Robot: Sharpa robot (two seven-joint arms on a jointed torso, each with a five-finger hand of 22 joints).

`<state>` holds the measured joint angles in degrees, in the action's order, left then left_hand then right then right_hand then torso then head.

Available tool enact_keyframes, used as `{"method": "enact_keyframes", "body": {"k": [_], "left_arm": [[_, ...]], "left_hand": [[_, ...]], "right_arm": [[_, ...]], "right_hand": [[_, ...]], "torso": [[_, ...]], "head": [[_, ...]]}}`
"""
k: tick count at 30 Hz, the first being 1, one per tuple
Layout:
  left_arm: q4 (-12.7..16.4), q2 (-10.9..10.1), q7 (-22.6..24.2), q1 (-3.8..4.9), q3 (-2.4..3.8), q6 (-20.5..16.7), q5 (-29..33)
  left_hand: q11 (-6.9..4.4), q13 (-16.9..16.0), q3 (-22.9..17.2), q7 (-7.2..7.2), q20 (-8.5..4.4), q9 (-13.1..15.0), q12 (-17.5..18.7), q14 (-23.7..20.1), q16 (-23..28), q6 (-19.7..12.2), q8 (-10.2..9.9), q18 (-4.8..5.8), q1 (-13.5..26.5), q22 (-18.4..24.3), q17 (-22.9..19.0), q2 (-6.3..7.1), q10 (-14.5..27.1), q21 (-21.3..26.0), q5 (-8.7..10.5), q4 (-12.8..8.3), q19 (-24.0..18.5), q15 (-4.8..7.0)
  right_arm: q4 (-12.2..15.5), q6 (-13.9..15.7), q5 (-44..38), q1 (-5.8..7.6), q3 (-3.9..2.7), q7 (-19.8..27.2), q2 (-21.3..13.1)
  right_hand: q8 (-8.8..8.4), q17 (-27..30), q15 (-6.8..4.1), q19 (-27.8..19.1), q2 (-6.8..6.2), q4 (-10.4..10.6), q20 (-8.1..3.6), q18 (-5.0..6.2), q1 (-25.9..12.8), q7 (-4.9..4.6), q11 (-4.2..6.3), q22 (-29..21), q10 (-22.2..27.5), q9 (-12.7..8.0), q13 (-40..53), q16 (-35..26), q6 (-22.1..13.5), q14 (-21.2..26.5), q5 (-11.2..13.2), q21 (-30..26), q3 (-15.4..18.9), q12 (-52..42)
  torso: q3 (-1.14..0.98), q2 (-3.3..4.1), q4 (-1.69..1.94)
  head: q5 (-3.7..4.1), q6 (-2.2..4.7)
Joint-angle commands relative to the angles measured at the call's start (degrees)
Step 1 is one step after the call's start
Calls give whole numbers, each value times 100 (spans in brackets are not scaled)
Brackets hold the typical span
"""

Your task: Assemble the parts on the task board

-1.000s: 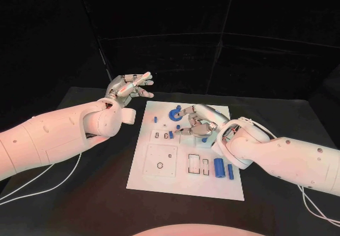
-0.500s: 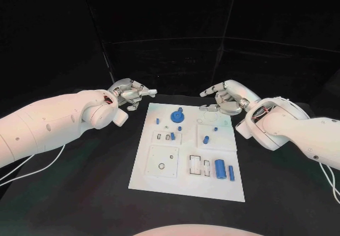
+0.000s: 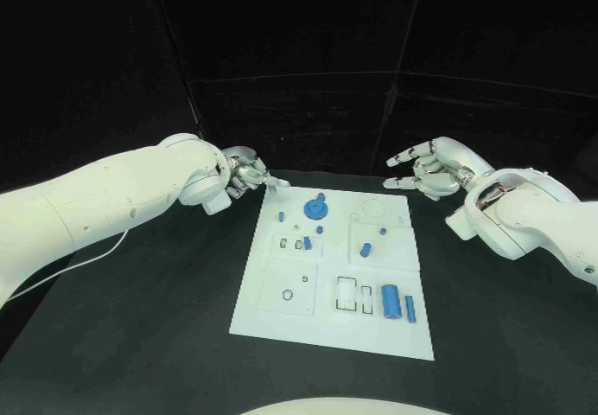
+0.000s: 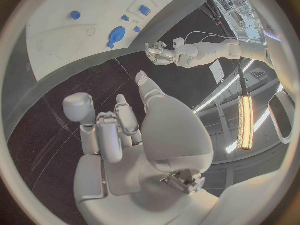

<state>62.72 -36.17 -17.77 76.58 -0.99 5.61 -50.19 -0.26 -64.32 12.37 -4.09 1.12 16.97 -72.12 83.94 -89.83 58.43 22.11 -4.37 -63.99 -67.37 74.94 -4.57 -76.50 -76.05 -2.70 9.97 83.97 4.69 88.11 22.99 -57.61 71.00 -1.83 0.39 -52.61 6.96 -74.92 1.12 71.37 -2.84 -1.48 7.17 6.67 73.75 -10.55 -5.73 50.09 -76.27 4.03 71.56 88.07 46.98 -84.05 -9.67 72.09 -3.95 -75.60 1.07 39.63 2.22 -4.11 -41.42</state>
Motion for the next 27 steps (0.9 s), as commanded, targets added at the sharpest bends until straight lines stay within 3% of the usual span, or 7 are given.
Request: {"method": "enact_keyframes", "body": {"k": [1, 8, 13, 17, 27], "left_arm": [[-114, 122, -781, 34, 1, 521, -578], [-77, 200, -955, 81, -3, 532, -798], [264, 66, -1067, 158, -4, 637, -623], [498, -20, -1178, 188, -12, 794, -388], [522, -27, -1191, 190, -19, 808, -357]], "left_hand": [[0, 43, 56, -4, 40, 33, 45, 606, -17, -70, 41, 18, -26, 42, 1506, -60, 68, 13, 3, 10, 3, -48], [1, 52, 89, -4, 47, 74, 53, 606, -17, -100, 86, 18, -42, 26, 1506, -90, 90, 4, 3, 31, 7, -50], [-11, -22, 177, 12, 50, 164, -4, 606, -17, -114, 196, 25, -17, -39, 1506, -137, 56, -37, 3, 103, 23, -43], [-29, -77, 252, 34, 44, 233, -48, 606, -17, -106, 284, 32, 30, -95, 1506, -164, 21, -72, 3, 171, 38, -29], [-30, -79, 259, 35, 43, 239, -50, 606, -17, -106, 292, 33, 34, -101, 1506, -166, 20, -76, 3, 177, 39, -28]], "right_arm": [[-19, -70, 121, 13, -6, -18, 17], [-55, -60, 123, 14, -6, -42, 36], [-95, -59, 122, 14, -6, -56, 56], [-133, -62, 122, 14, -6, -64, 75], [-137, -63, 122, 14, -6, -65, 77]], "right_hand": [[43, -939, -7, -10, 4, 9, -7, 54, 53, -5, 21, -13, -21, 4, -12, -30, 35, -463, -43, -18, 43, -26], [53, -935, -12, -10, 9, 10, -12, 54, 71, -1, 26, -14, -26, 1, -13, -32, 39, -462, -85, -19, 60, -29], [55, -935, -12, -10, 11, 11, -13, 54, 73, 0, 27, -14, -26, 1, -13, -33, 40, -462, -91, -19, 61, -29], [57, -935, -13, -10, 13, 12, -14, 54, 76, 0, 27, -14, -27, 0, -14, -33, 41, -462, -97, -19, 63, -29], [57, -935, -13, -10, 13, 12, -14, 54, 76, 0, 27, -14, -27, 0, -14, -33, 41, -462, -97, -19, 63, -29]], "torso": [[-1, 9, -14], [3, 11, -9], [-6, 7, 8], [0, 1, 10], [-1, 0, 11]], "head": [[-17, 13], [1, 1], [24, -27], [26, -39], [26, -41]]}}
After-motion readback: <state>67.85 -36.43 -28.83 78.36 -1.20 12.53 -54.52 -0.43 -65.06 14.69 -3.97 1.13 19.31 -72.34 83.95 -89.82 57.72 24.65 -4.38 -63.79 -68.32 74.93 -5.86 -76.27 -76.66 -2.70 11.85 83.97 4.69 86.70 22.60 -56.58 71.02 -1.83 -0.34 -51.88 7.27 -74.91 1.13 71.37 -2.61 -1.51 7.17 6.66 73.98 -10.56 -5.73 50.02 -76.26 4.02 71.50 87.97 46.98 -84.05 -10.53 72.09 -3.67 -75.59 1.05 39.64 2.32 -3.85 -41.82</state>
